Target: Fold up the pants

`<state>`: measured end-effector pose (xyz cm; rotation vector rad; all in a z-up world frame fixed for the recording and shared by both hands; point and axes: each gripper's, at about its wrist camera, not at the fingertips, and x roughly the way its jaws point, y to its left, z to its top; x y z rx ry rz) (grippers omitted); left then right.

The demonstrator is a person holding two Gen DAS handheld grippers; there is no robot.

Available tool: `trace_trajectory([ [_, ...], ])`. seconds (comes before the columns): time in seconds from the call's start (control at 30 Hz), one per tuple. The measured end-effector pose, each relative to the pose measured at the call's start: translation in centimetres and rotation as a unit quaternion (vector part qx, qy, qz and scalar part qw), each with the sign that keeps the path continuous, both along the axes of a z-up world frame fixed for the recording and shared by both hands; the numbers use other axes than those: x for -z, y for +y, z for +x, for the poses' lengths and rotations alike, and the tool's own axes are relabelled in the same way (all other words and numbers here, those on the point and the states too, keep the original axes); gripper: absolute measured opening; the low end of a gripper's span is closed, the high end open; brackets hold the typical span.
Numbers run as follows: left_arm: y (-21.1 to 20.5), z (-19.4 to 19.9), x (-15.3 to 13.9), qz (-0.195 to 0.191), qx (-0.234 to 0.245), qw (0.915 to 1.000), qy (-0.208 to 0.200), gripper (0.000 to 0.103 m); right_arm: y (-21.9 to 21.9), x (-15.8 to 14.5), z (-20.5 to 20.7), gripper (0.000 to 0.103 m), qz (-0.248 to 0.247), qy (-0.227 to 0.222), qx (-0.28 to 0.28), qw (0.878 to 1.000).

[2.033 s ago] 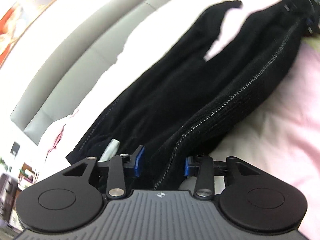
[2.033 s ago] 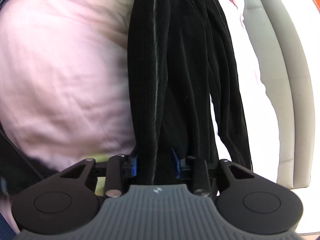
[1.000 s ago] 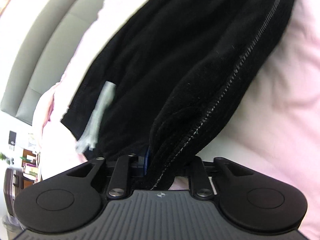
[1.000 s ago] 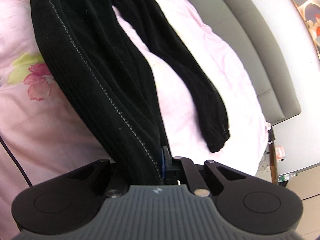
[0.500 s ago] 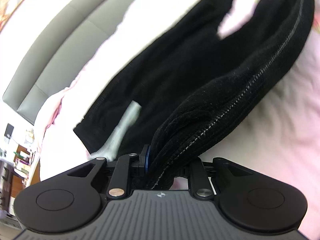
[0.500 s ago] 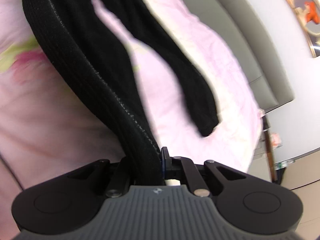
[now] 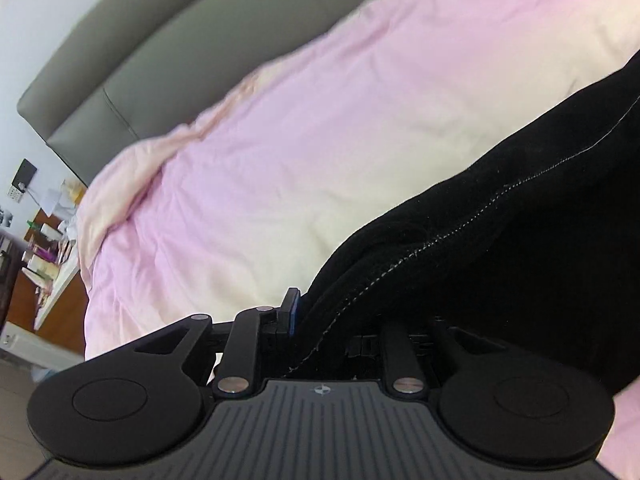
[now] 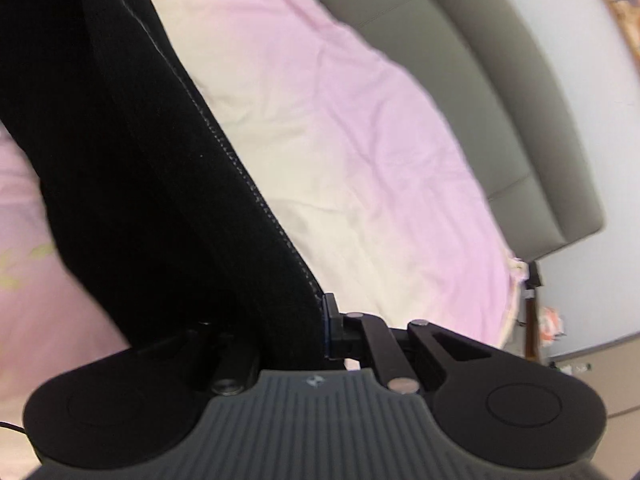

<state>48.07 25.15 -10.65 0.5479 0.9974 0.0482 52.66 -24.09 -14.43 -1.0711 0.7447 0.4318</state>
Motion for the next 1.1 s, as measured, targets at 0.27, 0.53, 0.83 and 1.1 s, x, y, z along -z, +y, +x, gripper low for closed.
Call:
trace_trajectory([
  [0.27,-0.4,3.8,5.2,0.064,-0.057,0.9959,0.027,0.072,1.1,6.0,7.3,0.031,-0.034,0.064,0.039,0.997],
  [0.53,9.3,1.4,2.7,-0.102,-0.145,0.9839,-0.019,0.103,-2.9,4.4,6.0,0.048,0.076,0.092,0.096,0.988],
  [0.83,12.4,-7.2,-2.7,-0.143,-0.228,0.9537,-0.136,0.101,-2.6,2.7,-1.4,0.068,0.126,0.092,0.158,0.975],
  [1.1,10.2,-19.4,-1.2,-0.238,-0.271,0.9038,-0.231,0.102,-4.0,4.4,-8.6,0.065,0.187,0.103,0.212,0.954],
])
